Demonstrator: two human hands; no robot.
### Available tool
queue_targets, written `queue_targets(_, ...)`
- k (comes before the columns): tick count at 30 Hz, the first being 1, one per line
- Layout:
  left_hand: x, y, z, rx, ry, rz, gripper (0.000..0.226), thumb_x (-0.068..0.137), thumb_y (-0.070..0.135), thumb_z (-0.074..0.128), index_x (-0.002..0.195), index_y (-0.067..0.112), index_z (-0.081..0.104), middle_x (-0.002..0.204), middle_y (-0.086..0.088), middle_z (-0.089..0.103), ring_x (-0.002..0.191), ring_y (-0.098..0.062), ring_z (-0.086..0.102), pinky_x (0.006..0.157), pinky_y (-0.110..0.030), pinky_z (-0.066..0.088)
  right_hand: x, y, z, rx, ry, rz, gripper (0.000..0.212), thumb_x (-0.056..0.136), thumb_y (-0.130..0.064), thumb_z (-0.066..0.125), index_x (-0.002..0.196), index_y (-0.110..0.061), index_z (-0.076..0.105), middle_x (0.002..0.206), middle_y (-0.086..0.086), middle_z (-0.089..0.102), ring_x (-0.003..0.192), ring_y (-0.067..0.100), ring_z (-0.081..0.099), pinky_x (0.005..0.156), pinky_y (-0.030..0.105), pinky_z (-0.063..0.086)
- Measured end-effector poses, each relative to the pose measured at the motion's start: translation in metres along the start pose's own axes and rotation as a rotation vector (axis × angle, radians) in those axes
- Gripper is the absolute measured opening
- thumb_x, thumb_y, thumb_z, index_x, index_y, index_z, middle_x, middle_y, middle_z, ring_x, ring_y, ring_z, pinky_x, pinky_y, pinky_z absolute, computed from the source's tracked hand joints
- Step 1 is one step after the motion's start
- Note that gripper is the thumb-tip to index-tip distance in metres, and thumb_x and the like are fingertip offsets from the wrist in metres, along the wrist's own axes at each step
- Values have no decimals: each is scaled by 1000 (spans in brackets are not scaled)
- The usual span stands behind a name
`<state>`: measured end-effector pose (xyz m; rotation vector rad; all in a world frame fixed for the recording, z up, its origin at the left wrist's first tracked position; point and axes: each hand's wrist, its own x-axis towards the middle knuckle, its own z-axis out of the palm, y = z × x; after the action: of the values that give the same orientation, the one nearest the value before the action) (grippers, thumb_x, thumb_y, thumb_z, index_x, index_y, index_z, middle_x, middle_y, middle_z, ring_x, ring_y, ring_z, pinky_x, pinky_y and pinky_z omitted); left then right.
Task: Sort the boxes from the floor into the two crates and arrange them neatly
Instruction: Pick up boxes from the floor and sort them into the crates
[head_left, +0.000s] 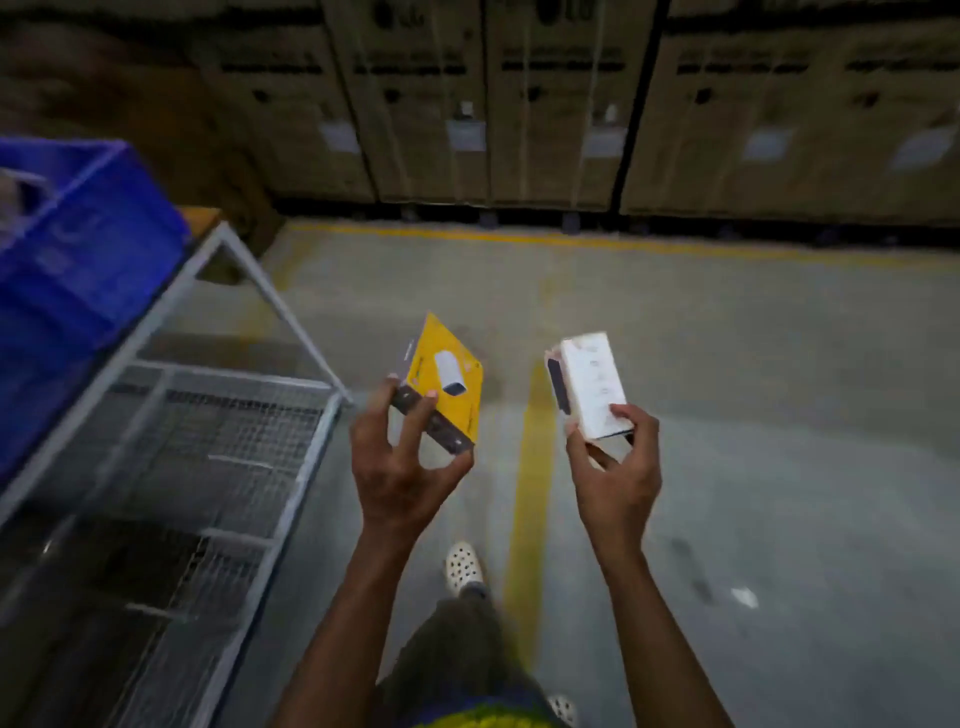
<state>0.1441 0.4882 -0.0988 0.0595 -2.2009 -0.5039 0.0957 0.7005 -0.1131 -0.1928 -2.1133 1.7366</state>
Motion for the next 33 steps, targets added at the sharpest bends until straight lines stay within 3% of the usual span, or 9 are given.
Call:
queue_targets(3,4,-37,-60,115,96,-48,68,64,28,91,125,20,60,139,-22,52,124,-35,55,95,-49,51,-24,-34,62,82,-172,-37,48,79,-6,85,117,-21,59,120,-5,60,114,8,60,80,45,64)
queue_targets(7,18,-87,-127,216,254,-175,71,64,28,92,126,23,59,143,-14,46,127,-31,56,98,-47,52,-65,-83,146,212,-413,-116,50,80,-5,85,115,-27,56,122,3,59,119,20,61,77,20,61)
queue_targets(12,41,-159,-205,340,487,-280,71,61,30,94,122,17,61,137,-23,51,137,-14,45,105,-39,49,-120,-143,266,359,-624,-155,48,80,-7,85,116,-23,57,121,3,60,117,18,60,76,15,58)
queue_targets(15,51,-207,-247,402,572,-313,72,58,29,96,120,12,63,135,-26,49,137,-17,43,109,-33,44,-148,-174,337,452,-706,-197,45,82,-10,84,115,-20,57,122,-1,59,119,14,60,78,26,62)
queue_targets(18,60,-253,-285,459,648,-380,72,56,30,95,119,13,62,134,-28,50,134,-16,42,110,-22,37,-171,-196,405,508,-752,-222,46,82,-14,85,118,-16,57,123,6,60,120,20,61,76,36,63)
queue_targets(22,69,-302,-315,502,729,-477,79,47,17,100,116,7,64,129,-30,49,127,-19,48,104,-20,41,-192,-223,466,564,-754,-178,45,82,-13,85,119,-15,59,124,4,58,117,17,61,73,32,64)
queue_targets(27,82,-346,-331,546,769,-563,82,48,22,102,112,-8,61,126,-33,46,127,-26,47,102,-19,40,-190,-240,521,551,-722,-152,45,84,-13,84,123,-14,61,128,2,53,120,17,60,76,26,63)
queue_targets(31,102,-376,-328,520,836,-631,83,52,27,100,115,-8,58,128,-31,45,128,-2,42,95,-17,44,-177,-251,569,543,-730,-176,46,84,-13,83,125,-14,62,131,9,52,122,18,60,76,22,61)
queue_targets(33,114,-393,-325,533,881,-646,82,55,30,100,115,-7,58,127,-30,46,126,0,42,93,-18,46,-168,-258,600,555,-734,-206,47,84,-12,83,126,-10,62,128,13,52,119,22,61,77,16,58)
